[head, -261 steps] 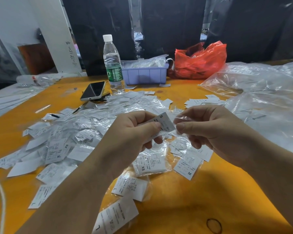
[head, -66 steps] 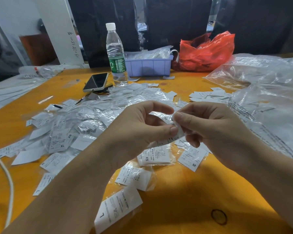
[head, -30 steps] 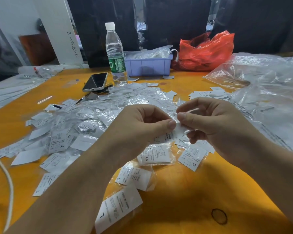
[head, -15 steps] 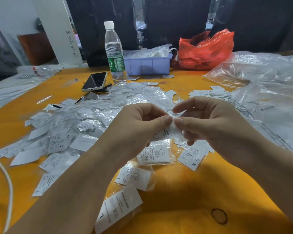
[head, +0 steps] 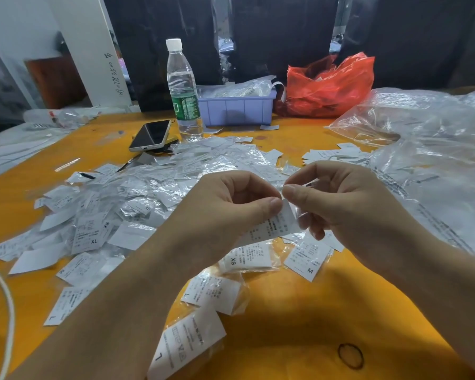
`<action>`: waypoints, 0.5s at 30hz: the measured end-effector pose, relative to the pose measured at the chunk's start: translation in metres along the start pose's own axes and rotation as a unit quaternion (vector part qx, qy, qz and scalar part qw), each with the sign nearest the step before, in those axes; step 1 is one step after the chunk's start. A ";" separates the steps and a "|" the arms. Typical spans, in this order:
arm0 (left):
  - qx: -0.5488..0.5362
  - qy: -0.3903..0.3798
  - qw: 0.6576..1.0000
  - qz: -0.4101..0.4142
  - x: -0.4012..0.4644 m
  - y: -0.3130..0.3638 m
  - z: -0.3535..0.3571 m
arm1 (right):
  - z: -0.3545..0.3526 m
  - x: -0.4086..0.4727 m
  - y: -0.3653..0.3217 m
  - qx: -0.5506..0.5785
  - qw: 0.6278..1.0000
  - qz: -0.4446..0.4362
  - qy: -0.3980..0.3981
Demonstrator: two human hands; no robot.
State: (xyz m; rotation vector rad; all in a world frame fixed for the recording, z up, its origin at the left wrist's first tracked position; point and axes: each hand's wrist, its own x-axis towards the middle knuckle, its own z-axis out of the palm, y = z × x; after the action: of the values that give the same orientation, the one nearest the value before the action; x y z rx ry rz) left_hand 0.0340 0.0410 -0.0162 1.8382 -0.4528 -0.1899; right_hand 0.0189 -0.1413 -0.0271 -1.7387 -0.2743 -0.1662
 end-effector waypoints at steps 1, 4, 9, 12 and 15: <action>0.000 0.000 1.000 -0.001 0.000 0.000 0.000 | 0.000 0.000 0.000 -0.001 1.000 -0.004 -0.001; -0.002 0.006 1.000 -0.005 0.001 -0.001 0.001 | -0.002 0.000 0.000 -0.010 1.000 -0.023 -0.012; 0.008 0.027 1.000 -0.004 0.002 -0.003 0.000 | -0.002 0.001 0.003 -0.021 0.998 -0.040 -0.034; 0.002 0.042 0.999 0.007 0.000 -0.002 -0.001 | 0.001 0.000 0.002 -0.046 0.996 -0.062 -0.042; 0.010 0.052 0.998 0.018 -0.001 -0.002 -0.001 | 0.003 -0.002 0.000 -0.078 0.993 -0.080 -0.046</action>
State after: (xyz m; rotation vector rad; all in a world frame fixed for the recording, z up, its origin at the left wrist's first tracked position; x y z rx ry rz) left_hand 0.0337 0.0429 -0.0176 1.8477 -0.4159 -0.0644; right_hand 0.0166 -0.1381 -0.0282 -1.8818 -0.4798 -0.2295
